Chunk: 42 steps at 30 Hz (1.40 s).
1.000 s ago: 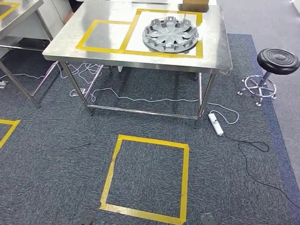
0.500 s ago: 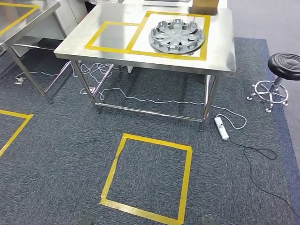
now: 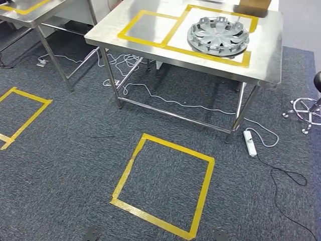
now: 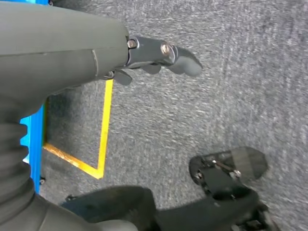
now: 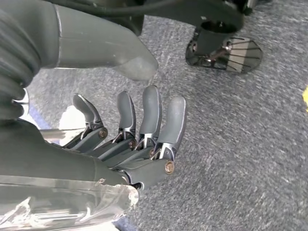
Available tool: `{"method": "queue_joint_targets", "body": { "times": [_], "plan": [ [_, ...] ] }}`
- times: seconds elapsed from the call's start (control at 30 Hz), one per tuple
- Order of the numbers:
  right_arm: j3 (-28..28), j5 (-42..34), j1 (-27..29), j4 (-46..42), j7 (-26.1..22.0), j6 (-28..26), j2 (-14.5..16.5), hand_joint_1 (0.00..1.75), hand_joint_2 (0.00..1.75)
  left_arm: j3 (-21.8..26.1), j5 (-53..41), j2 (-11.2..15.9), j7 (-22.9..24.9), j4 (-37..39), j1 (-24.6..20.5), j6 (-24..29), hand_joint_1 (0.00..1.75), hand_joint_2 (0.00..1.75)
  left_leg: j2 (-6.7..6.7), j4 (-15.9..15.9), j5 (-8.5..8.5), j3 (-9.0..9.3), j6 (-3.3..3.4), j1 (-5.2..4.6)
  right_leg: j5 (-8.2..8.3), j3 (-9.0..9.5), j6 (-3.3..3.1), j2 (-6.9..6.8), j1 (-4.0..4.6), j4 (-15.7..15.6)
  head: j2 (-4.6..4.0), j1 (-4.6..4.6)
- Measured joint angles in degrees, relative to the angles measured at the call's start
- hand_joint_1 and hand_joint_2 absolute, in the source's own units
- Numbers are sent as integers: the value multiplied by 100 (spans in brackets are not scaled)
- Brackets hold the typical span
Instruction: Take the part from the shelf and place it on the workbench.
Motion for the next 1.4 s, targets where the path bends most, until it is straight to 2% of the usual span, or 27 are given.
{"method": "queue_joint_targets", "body": {
  "times": [0.03,0.1,0.17,0.2,0.23,0.27,0.3,0.37,0.43,0.47,0.53,0.6,0.67,0.7,0.77,0.83,0.87,0.93,0.97,1.03,1.1,1.17,1.23,1.27,1.3,1.33,1.4],
  "plan": [
    [0,1,-8,1,1,0,0,175,175,0,-1,-4,0,0,15,0,0,175,-80,-16,10,1,16,11,-29,18,27,4,-7,6,0,3],
    [0,2,-17,1,1,-1,0,175,175,2,-1,-8,0,0,30,0,0,175,-232,-39,33,3,65,46,-235,-64,89,258,-28,268,0,28],
    [0,3,-2,5,3,0,0,175,175,3,3,-15,0,0,16,0,0,175,-392,-40,53,-12,103,61,-605,-377,123,605,-42,970,0,64],
    [0,3,12,7,5,1,0,175,175,2,3,-20,0,0,11,0,0,175,-480,-40,61,-20,115,60,-751,-559,127,687,-40,1345,0,75],
    [0,3,23,9,8,2,0,175,175,2,3,-22,0,0,15,0,0,175,-569,-39,68,-24,120,57,-794,-684,121,728,-34,1577,0,78],
    [0,5,30,9,10,3,0,175,175,2,3,-23,0,0,24,0,0,175,-658,-38,76,-25,120,55,-712,-708,106,752,-29,1582,0,79],
    [0,9,32,9,11,3,0,175,175,3,3,-23,0,0,32,0,0,175,-748,-37,84,-24,115,53,-526,-620,86,781,-25,1353,0,79],
    [0,15,24,10,13,3,-1,175,175,3,3,-27,0,0,34,0,0,175,-913,-33,105,-27,87,48,-106,-259,26,978,-30,532,0,81],
    [0,18,12,12,13,3,-2,175,175,3,3,-32,0,0,27,0,0,175,-1038,-31,131,-51,40,52,52,-41,-11,1164,-36,21,0,80],
    [0,19,7,14,15,3,-2,175,175,3,3,-34,0,0,31,0,0,175,-1088,-41,151,-65,7,59,43,-21,-28,1186,-32,-38,0,78],
    [0,21,-2,15,17,4,-2,175,175,3,3,-31,0,0,53,0,0,175,-1137,-65,186,-91,-61,71,93,4,-78,1076,-35,-84,0,79],
    [0,25,-8,15,16,5,-7,175,175,3,3,-29,-2,0,62,1,0,175,-929,107,47,-191,-113,55,152,28,-141,948,-62,-143,0,48],
    [0,28,6,15,13,12,-11,175,175,3,3,-32,-10,0,38,1,0,175,-632,706,-326,-474,-161,53,174,22,-170,794,-72,-166,0,12],
    [0,30,19,16,13,16,-12,175,175,3,3,-32,-16,0,25,0,0,175,-562,1086,-506,-648,-188,62,174,14,-171,705,-72,-166,0,5],
    [0,33,33,16,14,23,-13,175,175,3,4,-30,-23,0,17,0,0,175,-509,1475,-596,-803,-229,83,168,5,-165,528,-77,-166,0,4],
    [0,33,25,16,14,22,-13,175,175,3,5,-26,-24,0,24,0,0,175,-430,1031,-296,-524,-252,103,152,16,-138,378,-92,-165,0,4],
    [0,33,18,16,13,22,-14,175,175,3,5,-25,-24,0,22,0,0,175,-281,619,-139,-284,-265,100,137,30,-110,311,-85,-163,0,2],
    [0,34,8,16,13,21,-16,175,175,3,5,-34,-25,0,4,-1,0,175,-56,9,25,53,-210,80,96,42,-40,200,-51,-152,0,-3],
    [0,34,3,16,13,21,-17,175,175,3,5,-41,-25,0,-1,-2,0,175,-9,-103,20,106,-168,65,78,57,-11,146,-29,-156,0,4],
    [0,34,-10,16,13,20,-17,175,175,3,5,-48,-26,0,13,-3,0,175,-142,-122,21,98,-68,61,52,105,35,68,-29,-174,0,27],
    [0,35,-19,16,13,21,-17,175,175,3,5,-46,-25,0,33,-7,0,175,-264,-131,37,95,5,79,-99,65,92,291,-56,-3,0,31],
    [0,36,-3,17,21,23,-17,175,175,3,5,-46,-28,0,26,-18,0,175,-390,-136,50,89,67,91,-456,-204,123,630,-71,628,0,41],
    [0,35,29,20,40,24,-17,175,175,4,5,-49,-36,0,22,-28,0,175,-545,-135,52,86,93,89,-738,-568,121,735,-70,1371,0,46],
    [0,35,42,21,48,25,-17,175,175,4,5,-49,-40,0,30,-31,0,175,-627,-135,53,89,93,88,-730,-662,117,747,-72,1517,0,47],
    [0,36,49,21,54,25,-17,175,175,4,5,-48,-42,0,39,-31,0,175,-711,-134,55,95,90,90,-603,-650,111,755,-77,1432,0,46],
    [0,36,51,21,55,25,-17,175,175,4,5,-49,-43,0,46,-31,0,175,-795,-133,57,103,81,94,-385,-530,106,789,-88,1122,0,46],
    [0,35,51,22,56,25,-17,175,175,3,5,-50,-56,0,45,-32,0,175,-953,-118,61,105,40,96,0,-189,103,1037,-137,311,0,47]
  ]
}}
